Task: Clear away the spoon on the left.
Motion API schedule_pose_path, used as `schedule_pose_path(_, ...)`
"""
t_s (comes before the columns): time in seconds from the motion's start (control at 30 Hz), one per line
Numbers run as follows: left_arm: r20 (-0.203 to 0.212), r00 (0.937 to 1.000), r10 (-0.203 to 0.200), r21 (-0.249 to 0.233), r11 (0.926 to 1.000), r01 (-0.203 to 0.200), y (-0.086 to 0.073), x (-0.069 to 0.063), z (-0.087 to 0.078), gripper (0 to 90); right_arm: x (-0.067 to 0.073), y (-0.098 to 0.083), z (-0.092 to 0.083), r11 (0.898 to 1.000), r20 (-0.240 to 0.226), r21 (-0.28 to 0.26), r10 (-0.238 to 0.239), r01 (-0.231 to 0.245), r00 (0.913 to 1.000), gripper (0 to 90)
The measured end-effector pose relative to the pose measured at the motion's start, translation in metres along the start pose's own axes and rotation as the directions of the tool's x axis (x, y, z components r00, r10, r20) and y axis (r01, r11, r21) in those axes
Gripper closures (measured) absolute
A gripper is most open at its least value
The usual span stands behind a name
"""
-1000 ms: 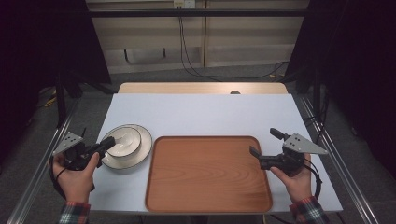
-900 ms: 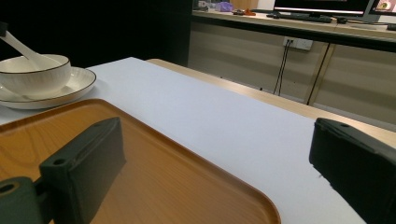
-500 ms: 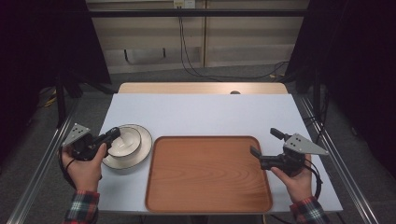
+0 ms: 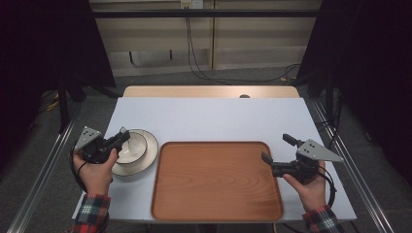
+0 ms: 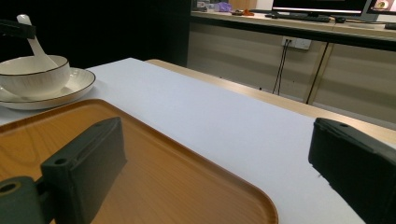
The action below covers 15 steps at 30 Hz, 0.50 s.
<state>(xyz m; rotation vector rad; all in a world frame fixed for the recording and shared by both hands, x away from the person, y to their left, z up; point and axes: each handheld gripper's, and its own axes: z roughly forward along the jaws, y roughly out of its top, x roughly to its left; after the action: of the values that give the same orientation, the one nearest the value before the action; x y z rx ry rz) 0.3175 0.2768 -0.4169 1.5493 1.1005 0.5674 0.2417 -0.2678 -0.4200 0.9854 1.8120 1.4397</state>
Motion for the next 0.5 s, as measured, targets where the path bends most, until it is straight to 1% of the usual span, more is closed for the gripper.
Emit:
schedule_pose_path(0.03,0.004,1.0000,-0.004,-0.006,1.0000,0.004,-0.0004,0.0001,0.0009,83.6,-0.0003,-0.0002,-0.0003,1.000,0.002,-0.001,-0.002,0.002,1.0000,3.5)
schedule_pose_path(0.1,-0.002,1.0000,-0.006,-0.009,0.9999,0.006,-0.0006,0.0001,0.0025,83.7,-0.0002,-0.0006,-0.0008,1.000,0.007,-0.001,0.003,-0.003,1.0000,3.5)
schedule_pose_path(0.17,-0.001,1.0000,-0.006,-0.012,0.9999,0.006,-0.0013,0.0006,0.0041,83.8,-0.0005,-0.0007,-0.0015,1.000,0.001,-0.002,0.002,-0.002,1.0000,3.5)
schedule_pose_path(0.23,-0.005,1.0000,-0.004,-0.014,0.9999,0.004,-0.0015,0.0005,0.0051,84.1,-0.0005,-0.0007,-0.0025,1.000,0.006,-0.002,0.005,-0.005,1.0000,3.5)
schedule_pose_path(0.3,-0.017,0.9998,-0.011,-0.012,0.9999,0.011,-0.0016,0.0005,0.0057,84.6,-0.0005,-0.0006,-0.0027,1.000,0.010,-0.002,0.009,-0.009,0.9999,3.5)
schedule_pose_path(0.37,-0.004,0.9998,-0.020,-0.008,0.9998,0.020,-0.0027,0.0028,0.0050,85.3,-0.0007,-0.0011,-0.0028,1.000,0.006,-0.001,0.005,-0.005,1.0000,3.5)
schedule_pose_path(0.47,-0.009,0.9996,-0.026,-0.009,0.9996,0.026,-0.0026,0.0034,0.0047,85.5,-0.0006,-0.0011,-0.0031,1.000,0.006,0.001,0.004,-0.004,1.0000,3.5)
schedule_pose_path(0.5,-0.006,0.9996,-0.028,-0.002,0.9996,0.028,-0.0023,0.0043,0.0040,85.6,-0.0007,-0.0009,-0.0032,1.000,0.014,-0.004,0.006,-0.006,0.9999,3.5)
